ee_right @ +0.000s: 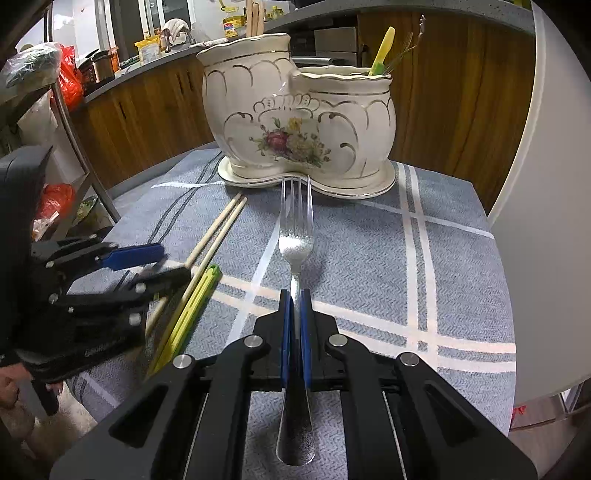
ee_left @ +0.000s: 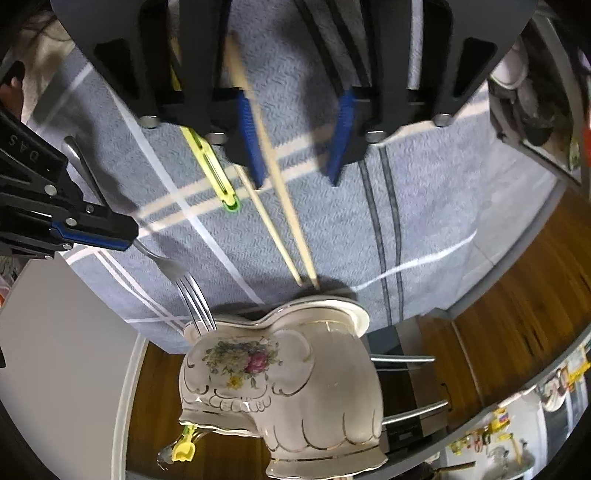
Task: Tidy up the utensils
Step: 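Lift the chopstick with the left tool while the right tool lifts the fork, then lower the chopstick into the tall pot while the right tool drops the fork into the small pot, then open both tools and withdraw from the holder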
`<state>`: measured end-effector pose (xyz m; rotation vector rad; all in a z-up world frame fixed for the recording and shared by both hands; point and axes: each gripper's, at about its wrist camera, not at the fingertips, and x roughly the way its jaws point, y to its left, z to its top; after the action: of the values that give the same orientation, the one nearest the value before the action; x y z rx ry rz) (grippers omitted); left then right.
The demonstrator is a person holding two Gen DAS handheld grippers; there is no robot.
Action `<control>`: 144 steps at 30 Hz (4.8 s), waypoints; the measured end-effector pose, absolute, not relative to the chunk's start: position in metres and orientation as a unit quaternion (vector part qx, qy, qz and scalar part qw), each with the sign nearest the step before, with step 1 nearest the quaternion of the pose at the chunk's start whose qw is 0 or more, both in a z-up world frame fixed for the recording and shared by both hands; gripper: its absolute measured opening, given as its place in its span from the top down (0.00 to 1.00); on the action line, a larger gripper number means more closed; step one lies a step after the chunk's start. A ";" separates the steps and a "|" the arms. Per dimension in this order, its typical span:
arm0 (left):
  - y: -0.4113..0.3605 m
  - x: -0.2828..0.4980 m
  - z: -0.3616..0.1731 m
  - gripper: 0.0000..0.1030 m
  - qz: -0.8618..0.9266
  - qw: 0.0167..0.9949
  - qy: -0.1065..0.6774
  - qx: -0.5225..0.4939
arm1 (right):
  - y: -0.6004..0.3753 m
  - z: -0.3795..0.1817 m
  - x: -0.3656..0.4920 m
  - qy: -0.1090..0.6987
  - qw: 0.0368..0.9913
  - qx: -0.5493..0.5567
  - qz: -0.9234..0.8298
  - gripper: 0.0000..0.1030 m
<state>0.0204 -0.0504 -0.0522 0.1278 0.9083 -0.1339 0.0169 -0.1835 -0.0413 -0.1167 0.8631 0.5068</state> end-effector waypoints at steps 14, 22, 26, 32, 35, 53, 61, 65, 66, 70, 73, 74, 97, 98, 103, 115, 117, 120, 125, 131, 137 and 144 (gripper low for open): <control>-0.020 0.001 -0.049 0.93 -0.108 0.862 0.488 0.088 | -0.187 -0.051 0.019 0.448 0.855 -0.075 0.249 0.95; -0.028 0.019 -0.048 0.76 -0.098 0.869 0.477 0.090 | -0.181 -0.050 0.023 0.456 0.852 -0.088 0.242 0.81; -0.028 0.030 -0.048 0.73 -0.096 0.872 0.473 0.080 | -0.176 -0.050 0.027 0.454 0.852 -0.096 0.242 0.77; -0.030 0.037 -0.051 0.89 -0.096 0.882 0.454 0.089 | -0.173 -0.050 0.029 0.448 0.853 -0.101 0.248 0.95; -0.026 0.035 -0.051 0.94 -0.104 0.884 0.448 0.089 | -0.179 -0.046 0.029 0.434 0.862 -0.083 0.251 0.95; 0.017 -0.012 0.001 0.94 -0.191 0.935 0.300 -0.012 | -0.199 0.012 0.000 0.246 0.925 -0.031 0.289 0.95; 0.019 -0.018 0.021 0.94 -0.184 0.947 0.264 0.000 | -0.201 0.036 -0.001 0.192 0.937 -0.010 0.290 0.95; 0.024 -0.015 0.035 0.94 -0.188 0.950 0.247 -0.014 | -0.199 0.045 0.005 0.180 0.939 -0.001 0.293 0.95; 0.026 -0.013 0.041 0.94 -0.191 0.952 0.240 -0.019 | -0.198 0.049 0.010 0.179 0.939 0.002 0.293 0.95; 0.027 0.000 0.064 0.94 -0.194 0.956 0.216 -0.031 | -0.195 0.063 0.032 0.173 0.940 0.026 0.293 0.95; 0.025 0.018 0.085 0.94 -0.194 0.961 0.191 -0.040 | -0.195 0.076 0.054 0.167 0.942 0.049 0.285 0.95; 0.023 0.024 0.093 0.94 -0.192 0.964 0.180 -0.042 | -0.195 0.081 0.064 0.163 0.944 0.060 0.280 0.95; -0.025 0.139 0.120 0.94 -0.115 0.990 0.074 -0.020 | -0.186 0.066 0.132 0.153 0.961 0.059 0.222 0.95; -0.025 0.136 0.115 0.94 -0.116 0.990 0.078 -0.014 | -0.186 0.064 0.131 0.155 0.961 0.056 0.224 0.95; -0.017 0.126 0.090 0.94 -0.119 0.985 0.123 -0.016 | -0.184 0.048 0.128 0.179 0.954 0.041 0.237 0.95; -0.007 0.119 0.063 0.94 -0.118 0.977 0.176 -0.017 | -0.181 0.039 0.127 0.216 0.948 0.026 0.232 0.95; -0.007 0.118 0.063 0.94 -0.116 0.977 0.178 -0.016 | -0.179 0.040 0.131 0.218 0.947 0.028 0.233 0.95; -0.007 0.117 0.063 0.94 -0.115 0.977 0.179 -0.015 | -0.178 0.040 0.132 0.220 0.947 0.028 0.232 0.95; -0.009 0.115 0.065 0.84 -0.110 0.978 0.179 -0.010 | -0.177 0.042 0.133 0.217 0.948 0.034 0.230 0.81; -0.008 0.104 0.069 0.76 -0.112 0.978 0.174 -0.011 | -0.180 0.047 0.130 0.214 0.949 0.043 0.229 0.73; -0.007 0.091 0.073 0.63 -0.110 0.978 0.177 -0.005 | -0.185 0.054 0.114 0.204 0.951 0.039 0.230 0.60; 0.000 0.066 0.075 0.25 -0.082 0.980 0.180 0.006 | -0.197 0.059 0.084 0.202 0.952 0.025 0.228 0.26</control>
<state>0.0660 -0.0002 0.0746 0.0126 0.3619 -0.1650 0.0837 -0.1972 0.0587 0.0514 0.4101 0.4640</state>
